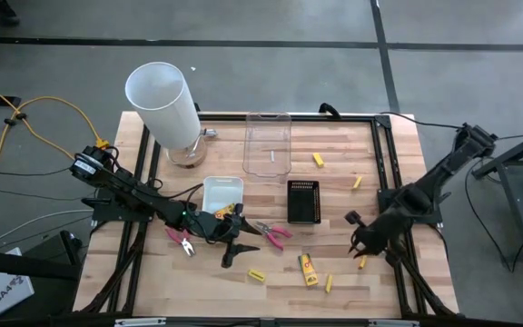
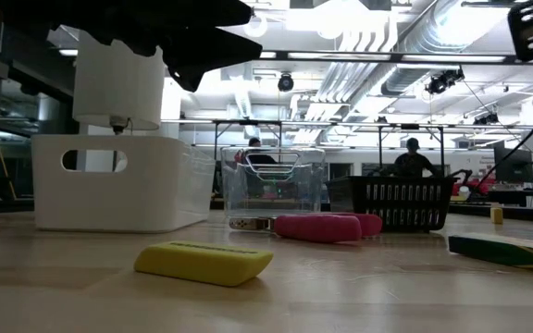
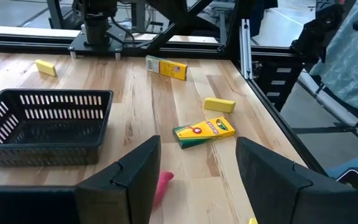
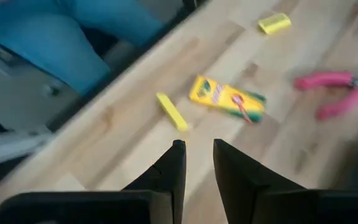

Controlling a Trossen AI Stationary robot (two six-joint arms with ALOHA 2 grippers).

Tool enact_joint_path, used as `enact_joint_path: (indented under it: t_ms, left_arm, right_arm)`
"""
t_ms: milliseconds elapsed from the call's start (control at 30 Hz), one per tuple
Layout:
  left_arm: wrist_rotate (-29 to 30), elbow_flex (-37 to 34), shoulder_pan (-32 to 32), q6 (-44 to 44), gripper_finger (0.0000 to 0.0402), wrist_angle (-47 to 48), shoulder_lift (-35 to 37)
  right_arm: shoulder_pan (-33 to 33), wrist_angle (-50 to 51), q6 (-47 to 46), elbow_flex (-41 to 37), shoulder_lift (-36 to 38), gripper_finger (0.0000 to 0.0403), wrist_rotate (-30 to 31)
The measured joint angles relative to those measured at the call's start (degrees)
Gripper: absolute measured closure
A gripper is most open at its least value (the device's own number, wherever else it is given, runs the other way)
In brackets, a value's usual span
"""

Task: Pick & Place School Supplies
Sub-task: Put the right box of crayon into the white bin

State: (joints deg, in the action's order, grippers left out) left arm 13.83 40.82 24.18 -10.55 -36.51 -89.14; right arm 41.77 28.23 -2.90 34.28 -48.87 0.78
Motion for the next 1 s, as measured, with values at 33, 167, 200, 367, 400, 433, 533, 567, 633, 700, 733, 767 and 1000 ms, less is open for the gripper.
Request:
enact_joint_path:
  t_ms: [33,167,200,367,400,433,533,567,633,700,733,767,1000]
  left_arm:
    - [-0.01,0.00,0.00,0.00,0.0199,0.00,0.00]
    - [-0.01,0.00,0.00,-1.52,0.0199,0.00,0.00]
    - [0.01,0.00,-0.01,-1.77,0.0199,0.00,0.00]
    - [1.30,0.00,0.00,-1.81,0.0199,0.00,0.00]
    - [1.37,0.00,-0.02,-1.81,0.0199,0.00,0.00]
    - [1.46,0.00,-0.06,-1.84,0.0199,0.00,0.00]
    - [1.48,0.00,-0.06,-1.95,0.0199,0.00,0.00]
    - [1.49,0.00,-0.06,-1.95,0.0199,-0.01,0.00]
    - [1.48,0.00,-0.06,-1.95,0.0199,-0.01,0.00]
    - [1.49,0.00,-0.06,-1.95,0.0199,-0.02,0.00]
    - [1.48,0.00,-0.06,-1.95,0.0199,-0.01,0.00]
    - [1.48,0.00,-0.06,-1.95,0.0199,-0.02,0.00]
    - [2.47,0.00,-0.06,-3.23,0.0199,-0.02,0.00]
  right_arm:
    - [0.83,1.41,-0.02,0.99,-0.33,0.0329,1.46]
    - [3.14,6.82,-0.41,3.93,-2.92,0.0329,3.62]
    - [3.63,7.42,-0.48,4.26,-3.84,0.0329,3.55]
    - [6.58,10.46,-3.36,4.61,-9.12,0.0329,3.43]
    - [7.14,11.05,-3.34,4.61,-10.17,0.0329,3.46]
    - [7.65,11.53,-3.32,4.61,-11.26,0.0329,3.48]
    - [8.77,12.09,-3.54,4.61,-13.63,0.0329,3.47]
    - [9.05,12.27,-3.52,4.61,-14.30,0.0329,3.42]
    - [9.53,12.70,-3.54,4.61,-15.41,0.0329,3.40]
    - [9.73,13.29,-3.54,4.61,-16.34,0.0329,3.36]
    - [9.76,13.36,-3.52,4.61,-16.73,0.0329,3.26]
    - [9.73,13.28,-3.52,4.61,-17.05,0.0329,3.16]
    - [10.04,13.25,-3.05,4.61,-18.24,0.0329,1.85]
